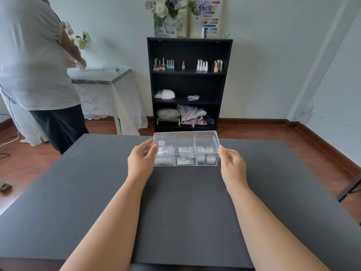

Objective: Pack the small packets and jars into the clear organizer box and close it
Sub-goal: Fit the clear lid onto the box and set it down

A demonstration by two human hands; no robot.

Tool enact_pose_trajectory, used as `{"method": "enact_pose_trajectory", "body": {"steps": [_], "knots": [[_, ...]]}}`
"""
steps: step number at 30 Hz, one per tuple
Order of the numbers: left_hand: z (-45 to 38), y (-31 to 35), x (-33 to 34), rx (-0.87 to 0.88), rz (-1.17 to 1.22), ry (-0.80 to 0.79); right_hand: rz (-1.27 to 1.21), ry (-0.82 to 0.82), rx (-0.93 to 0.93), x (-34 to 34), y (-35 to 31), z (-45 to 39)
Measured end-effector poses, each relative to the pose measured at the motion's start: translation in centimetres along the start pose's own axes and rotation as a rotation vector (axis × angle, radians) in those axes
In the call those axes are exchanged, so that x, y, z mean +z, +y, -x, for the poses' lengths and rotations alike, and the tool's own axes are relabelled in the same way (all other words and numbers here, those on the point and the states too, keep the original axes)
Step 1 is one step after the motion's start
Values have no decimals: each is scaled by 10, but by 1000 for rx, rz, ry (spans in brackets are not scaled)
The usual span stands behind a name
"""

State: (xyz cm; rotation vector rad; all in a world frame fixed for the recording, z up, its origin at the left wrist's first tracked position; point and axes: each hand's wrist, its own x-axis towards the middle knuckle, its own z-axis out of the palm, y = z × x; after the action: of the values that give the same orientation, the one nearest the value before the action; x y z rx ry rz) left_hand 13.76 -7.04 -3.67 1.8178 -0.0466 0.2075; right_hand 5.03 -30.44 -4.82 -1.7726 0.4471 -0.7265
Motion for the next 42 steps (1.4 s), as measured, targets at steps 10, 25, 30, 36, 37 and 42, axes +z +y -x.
{"method": "enact_pose_trajectory", "body": {"steps": [10,25,30,36,37,42], "knots": [[14,-1,-2,33,-5,-60,154,-63,-28,1,-3,-1],[14,-3,2,160,-191,-55,315,-9,-125,4,-5,1],[35,14,20,547,-610,58,663,-53,-476,12,-14,15],[47,15,44,679,-878,-130,779,-158,-526,14,-12,18],[47,13,45,661,-909,-150,789,-172,-521,15,-12,18],[47,8,47,604,-970,-171,816,-218,-479,17,-12,18]]}}
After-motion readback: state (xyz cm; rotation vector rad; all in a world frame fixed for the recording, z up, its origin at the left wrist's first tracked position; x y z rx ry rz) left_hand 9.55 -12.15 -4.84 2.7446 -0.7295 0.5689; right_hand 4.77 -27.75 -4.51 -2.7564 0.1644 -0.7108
